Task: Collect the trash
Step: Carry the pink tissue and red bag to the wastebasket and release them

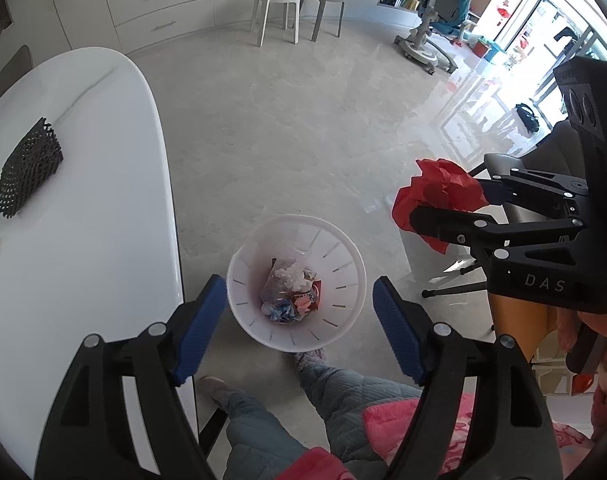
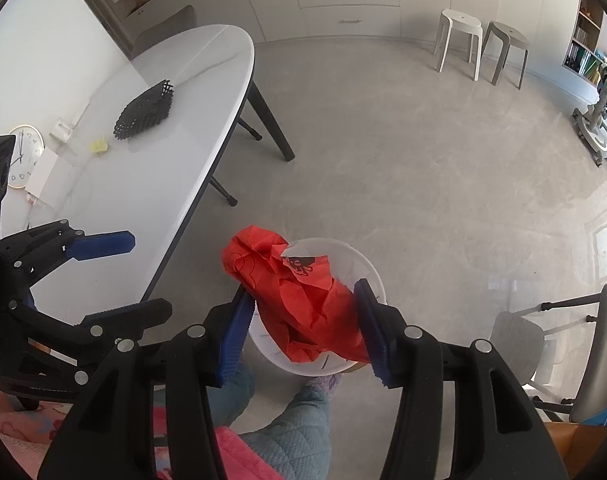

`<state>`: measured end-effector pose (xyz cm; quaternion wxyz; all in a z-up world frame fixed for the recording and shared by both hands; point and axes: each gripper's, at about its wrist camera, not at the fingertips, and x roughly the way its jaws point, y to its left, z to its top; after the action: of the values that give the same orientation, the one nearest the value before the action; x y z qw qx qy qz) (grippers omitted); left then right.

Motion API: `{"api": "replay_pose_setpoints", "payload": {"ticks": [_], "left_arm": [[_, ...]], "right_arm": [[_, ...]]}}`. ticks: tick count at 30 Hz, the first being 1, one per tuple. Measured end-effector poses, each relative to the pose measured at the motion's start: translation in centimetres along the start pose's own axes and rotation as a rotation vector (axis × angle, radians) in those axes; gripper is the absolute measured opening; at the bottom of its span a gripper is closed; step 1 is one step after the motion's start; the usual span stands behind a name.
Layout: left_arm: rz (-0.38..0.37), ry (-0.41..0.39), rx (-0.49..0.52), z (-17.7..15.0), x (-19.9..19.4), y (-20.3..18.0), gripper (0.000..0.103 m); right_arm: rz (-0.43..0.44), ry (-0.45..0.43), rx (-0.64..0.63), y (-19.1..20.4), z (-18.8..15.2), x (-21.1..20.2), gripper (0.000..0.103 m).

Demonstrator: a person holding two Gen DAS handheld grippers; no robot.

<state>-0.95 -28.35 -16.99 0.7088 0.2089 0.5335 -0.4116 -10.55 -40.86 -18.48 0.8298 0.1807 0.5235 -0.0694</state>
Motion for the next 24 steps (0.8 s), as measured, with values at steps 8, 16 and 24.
{"api": "replay_pose_setpoints", "payload": {"ticks": [8, 16, 24], "left_arm": [[0.044, -0.028, -0.061, -1.0, -1.9, 2.4, 0.079], [0.089, -0.041, -0.159, -3.1, -3.6, 6.2, 0.080], [0.130, -0.051, -0.258, -5.0, -5.1, 10.5, 0.080]], "right_arm": [[0.009, 0.019, -0.015, 1.1, 0.1, 0.9, 0.053], [0.013, 0.057, -0.032, 2.5, -0.2, 3.3, 0.056], [-0.014, 0.094, -0.031, 3.9, 0.4, 5.1, 0.084]]}}
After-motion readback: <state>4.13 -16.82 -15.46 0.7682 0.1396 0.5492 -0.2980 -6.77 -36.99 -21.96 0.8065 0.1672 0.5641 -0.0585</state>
